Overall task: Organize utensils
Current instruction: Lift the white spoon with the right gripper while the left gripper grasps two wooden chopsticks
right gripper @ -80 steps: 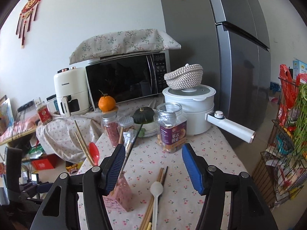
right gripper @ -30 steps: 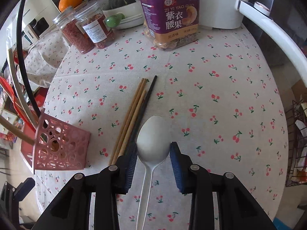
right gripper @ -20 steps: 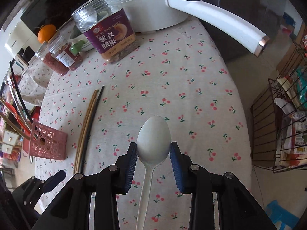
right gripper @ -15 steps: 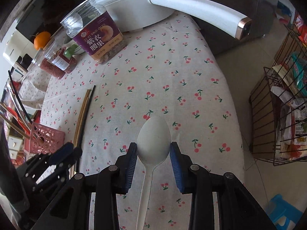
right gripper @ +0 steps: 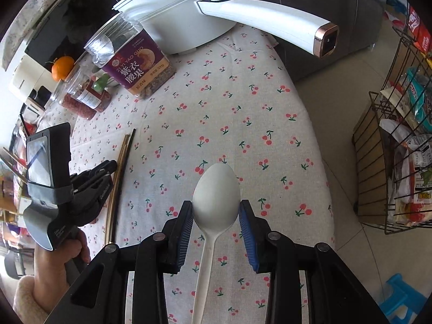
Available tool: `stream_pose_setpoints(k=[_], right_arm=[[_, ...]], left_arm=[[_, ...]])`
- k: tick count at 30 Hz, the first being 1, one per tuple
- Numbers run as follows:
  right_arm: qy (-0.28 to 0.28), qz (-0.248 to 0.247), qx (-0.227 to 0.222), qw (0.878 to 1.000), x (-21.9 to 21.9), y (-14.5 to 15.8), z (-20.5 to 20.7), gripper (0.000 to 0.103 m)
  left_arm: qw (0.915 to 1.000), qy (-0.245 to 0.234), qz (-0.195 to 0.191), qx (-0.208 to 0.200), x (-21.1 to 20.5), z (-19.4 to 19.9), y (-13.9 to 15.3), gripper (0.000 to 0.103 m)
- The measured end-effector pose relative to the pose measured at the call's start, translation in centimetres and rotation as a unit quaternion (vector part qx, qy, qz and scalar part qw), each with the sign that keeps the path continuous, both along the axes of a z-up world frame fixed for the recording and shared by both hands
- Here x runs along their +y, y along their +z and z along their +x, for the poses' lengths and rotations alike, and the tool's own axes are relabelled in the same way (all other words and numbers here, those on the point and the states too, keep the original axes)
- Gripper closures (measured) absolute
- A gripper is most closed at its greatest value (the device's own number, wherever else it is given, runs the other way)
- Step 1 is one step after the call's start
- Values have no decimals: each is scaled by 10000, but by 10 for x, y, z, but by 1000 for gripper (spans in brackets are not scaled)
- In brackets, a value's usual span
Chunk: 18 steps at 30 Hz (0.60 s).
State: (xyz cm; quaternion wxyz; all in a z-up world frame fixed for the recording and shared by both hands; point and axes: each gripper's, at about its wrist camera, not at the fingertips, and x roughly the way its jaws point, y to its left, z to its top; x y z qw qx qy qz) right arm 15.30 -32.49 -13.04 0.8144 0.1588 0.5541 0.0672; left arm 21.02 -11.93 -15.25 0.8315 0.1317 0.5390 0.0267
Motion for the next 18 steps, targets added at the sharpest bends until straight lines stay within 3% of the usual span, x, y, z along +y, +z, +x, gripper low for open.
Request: stream_pose_setpoints(k=[4,8,10,15,18], right_arm=[[-41,42,-9,10000,-1,1,0,68],[-61,86,22,9999,0,0,1,68],[-55,105,32,9999,1,0,1,68],[-45,120,12,9999,1,1,0,68],[-51,113,21,9999,-1,0,0,68]], left_arm=[[9990,8,-429,95,7,1,0,103],[9961,-180,-810,285,4,-6,0,102],[9925,-376,-984,624,-4,-10,-6,103],[9966,-525,-589,252,-17,-16,4,103],[9976,-445,-497,177,-17,-10,9,93]])
